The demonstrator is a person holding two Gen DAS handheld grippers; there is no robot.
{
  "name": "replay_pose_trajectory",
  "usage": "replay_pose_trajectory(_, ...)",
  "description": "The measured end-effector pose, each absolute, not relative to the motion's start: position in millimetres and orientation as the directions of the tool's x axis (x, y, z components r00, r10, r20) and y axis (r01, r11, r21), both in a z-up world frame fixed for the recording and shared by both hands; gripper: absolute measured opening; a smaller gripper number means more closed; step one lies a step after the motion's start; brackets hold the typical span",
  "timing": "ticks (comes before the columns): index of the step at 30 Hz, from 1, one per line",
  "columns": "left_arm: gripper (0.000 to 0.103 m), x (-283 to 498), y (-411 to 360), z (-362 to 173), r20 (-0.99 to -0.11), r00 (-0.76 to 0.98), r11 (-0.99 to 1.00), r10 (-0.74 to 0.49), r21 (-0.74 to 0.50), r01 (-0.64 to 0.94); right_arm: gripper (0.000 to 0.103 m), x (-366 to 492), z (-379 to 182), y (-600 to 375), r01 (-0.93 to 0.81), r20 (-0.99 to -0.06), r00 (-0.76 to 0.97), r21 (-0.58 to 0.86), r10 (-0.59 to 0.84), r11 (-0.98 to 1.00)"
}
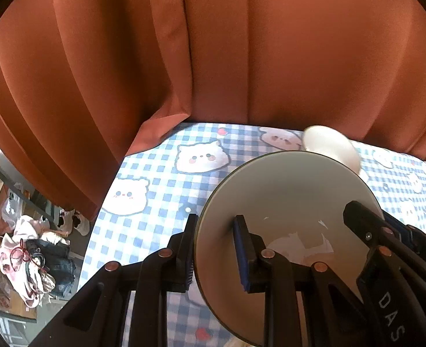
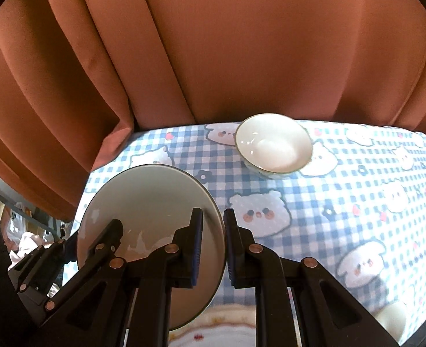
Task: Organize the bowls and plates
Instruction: 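Lift the second cream bowl and carry it toward the plate stack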
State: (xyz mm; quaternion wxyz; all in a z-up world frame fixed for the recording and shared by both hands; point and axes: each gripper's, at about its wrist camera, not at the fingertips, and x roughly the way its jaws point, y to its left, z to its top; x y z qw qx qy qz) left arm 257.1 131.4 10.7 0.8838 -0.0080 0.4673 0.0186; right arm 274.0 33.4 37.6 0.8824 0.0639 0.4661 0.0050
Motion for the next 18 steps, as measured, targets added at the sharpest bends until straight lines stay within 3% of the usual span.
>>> replay_pose_trajectory(18,0.024,171,70,36,-0.810,0.586,0.999,-0.037,-0.009,0.051,0.018,164,62,-36,0.123,-0.794,0.607,0.121,0.022,0.985)
